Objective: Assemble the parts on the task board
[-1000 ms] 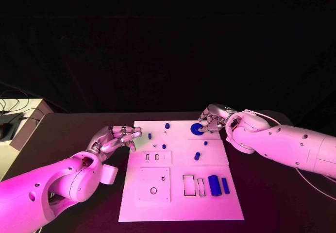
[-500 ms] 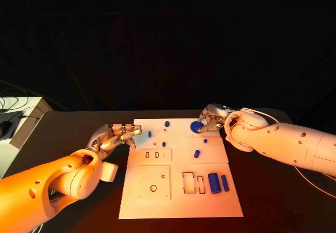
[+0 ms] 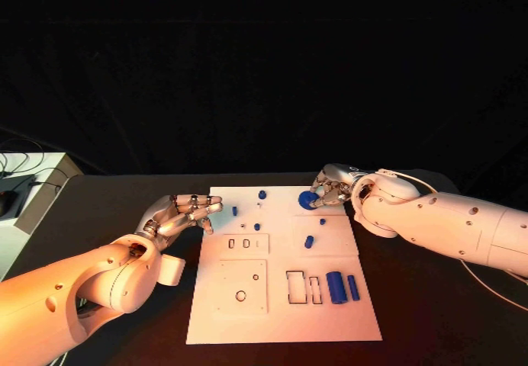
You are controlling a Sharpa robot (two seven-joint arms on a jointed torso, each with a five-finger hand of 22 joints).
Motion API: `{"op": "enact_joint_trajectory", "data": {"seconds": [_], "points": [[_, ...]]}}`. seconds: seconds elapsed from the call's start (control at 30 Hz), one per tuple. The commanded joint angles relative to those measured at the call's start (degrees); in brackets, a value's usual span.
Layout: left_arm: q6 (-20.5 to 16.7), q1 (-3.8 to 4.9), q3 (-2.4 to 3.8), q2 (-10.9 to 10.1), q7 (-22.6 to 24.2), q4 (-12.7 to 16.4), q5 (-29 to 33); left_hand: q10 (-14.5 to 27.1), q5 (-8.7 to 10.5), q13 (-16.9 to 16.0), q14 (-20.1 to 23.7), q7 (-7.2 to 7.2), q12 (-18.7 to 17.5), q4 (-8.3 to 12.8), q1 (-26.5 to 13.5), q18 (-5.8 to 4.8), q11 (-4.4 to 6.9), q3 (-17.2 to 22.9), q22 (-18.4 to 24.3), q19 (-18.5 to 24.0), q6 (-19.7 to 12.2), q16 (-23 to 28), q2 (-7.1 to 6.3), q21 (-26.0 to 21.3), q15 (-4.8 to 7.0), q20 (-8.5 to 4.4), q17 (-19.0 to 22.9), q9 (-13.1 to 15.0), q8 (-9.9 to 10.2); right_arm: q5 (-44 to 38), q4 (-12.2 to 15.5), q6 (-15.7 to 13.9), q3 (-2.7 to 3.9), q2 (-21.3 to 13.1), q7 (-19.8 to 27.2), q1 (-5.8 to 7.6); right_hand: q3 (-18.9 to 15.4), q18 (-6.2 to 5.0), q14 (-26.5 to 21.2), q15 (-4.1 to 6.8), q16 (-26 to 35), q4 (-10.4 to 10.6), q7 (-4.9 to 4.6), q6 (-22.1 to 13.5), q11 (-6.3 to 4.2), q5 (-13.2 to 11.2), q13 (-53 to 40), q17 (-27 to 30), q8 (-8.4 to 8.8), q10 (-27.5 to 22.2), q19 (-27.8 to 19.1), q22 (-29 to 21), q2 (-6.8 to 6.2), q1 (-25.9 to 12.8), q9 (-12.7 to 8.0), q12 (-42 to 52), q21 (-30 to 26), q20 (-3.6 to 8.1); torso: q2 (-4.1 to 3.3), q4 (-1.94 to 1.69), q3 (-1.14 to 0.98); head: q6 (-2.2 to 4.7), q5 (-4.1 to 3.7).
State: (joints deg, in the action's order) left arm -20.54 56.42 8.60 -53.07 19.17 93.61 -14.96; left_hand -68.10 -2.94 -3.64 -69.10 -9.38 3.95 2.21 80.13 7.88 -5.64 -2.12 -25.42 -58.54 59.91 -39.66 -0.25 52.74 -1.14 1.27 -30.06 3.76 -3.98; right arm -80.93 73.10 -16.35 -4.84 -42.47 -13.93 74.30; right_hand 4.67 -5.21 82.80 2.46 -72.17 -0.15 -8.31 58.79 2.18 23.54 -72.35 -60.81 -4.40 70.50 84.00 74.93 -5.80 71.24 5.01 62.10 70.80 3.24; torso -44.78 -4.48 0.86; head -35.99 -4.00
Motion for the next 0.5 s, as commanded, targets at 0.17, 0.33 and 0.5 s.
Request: {"op": "enact_joint_trajectory", "data": {"seconds": [0.17, 0.33, 0.5], "points": [[1.03, -0.04, 0.04, 0.09, 0.53, 0.02, 0.07, -0.01, 0.08, 0.06, 0.19, 0.1, 0.06, 0.36, -0.42, 1.04, -0.1, 0.06, 0.2, 0.22, -0.2, 0.32, 0.32, 0.38, -0.23, 0.16, 0.03, 0.04, 0.03, 0.17, -0.46, 1.77, -0.06, 0.44, -0.1, -0.08, -0.81, 0.99, -0.02, -0.26, -0.13, 1.04, 0.23, 0.43, -0.19, -0.28, -0.17, -0.16, 0.06, 0.61, 3.06, 10.18, 0.69, -2.61, -0.11, 0.28, 0.38, -0.35, 0.0, 0.03, 0.03, -0.07, 0.04], [1.0, -0.04, 0.04, 0.06, 0.52, 0.04, 0.07, -0.01, 0.08, 0.06, 0.19, 0.1, 0.06, 0.36, -0.42, 1.04, -0.1, 0.06, 0.2, 0.22, -0.2, 0.32, 0.32, 0.38, -0.23, 0.16, 0.03, 0.04, 0.03, 0.25, -0.66, 2.28, -0.07, 0.65, -0.28, -0.08, -0.59, 1.02, -0.02, -0.27, -0.23, 1.51, 0.24, 0.27, -0.15, -0.34, -0.23, -0.29, 0.12, 0.57, 3.05, 10.2, 0.32, -3.77, -0.11, 0.14, 0.51, -0.35, -0.01, 0.02, 0.03, 0.04, 0.02], [0.98, -0.04, 0.04, 0.03, 0.51, 0.04, 0.07, -0.01, 0.08, 0.06, 0.18, 0.08, 0.05, 0.42, -0.37, 1.04, -0.1, 0.07, 0.24, 0.22, -0.2, 0.32, 0.32, 0.4, -0.23, 0.16, 0.03, 0.04, 0.03, 0.17, -0.79, 2.95, -0.08, 0.84, -0.54, -0.08, -0.38, 1.0, -0.04, -0.31, -0.19, 1.95, 0.19, 0.06, -0.12, -0.59, -0.24, -0.25, 0.13, 0.51, 3.03, 10.19, -0.5, -4.21, -0.09, -0.01, 0.5, -0.38, 0.01, 0.01, 0.05, 0.03, 0.06]]}}
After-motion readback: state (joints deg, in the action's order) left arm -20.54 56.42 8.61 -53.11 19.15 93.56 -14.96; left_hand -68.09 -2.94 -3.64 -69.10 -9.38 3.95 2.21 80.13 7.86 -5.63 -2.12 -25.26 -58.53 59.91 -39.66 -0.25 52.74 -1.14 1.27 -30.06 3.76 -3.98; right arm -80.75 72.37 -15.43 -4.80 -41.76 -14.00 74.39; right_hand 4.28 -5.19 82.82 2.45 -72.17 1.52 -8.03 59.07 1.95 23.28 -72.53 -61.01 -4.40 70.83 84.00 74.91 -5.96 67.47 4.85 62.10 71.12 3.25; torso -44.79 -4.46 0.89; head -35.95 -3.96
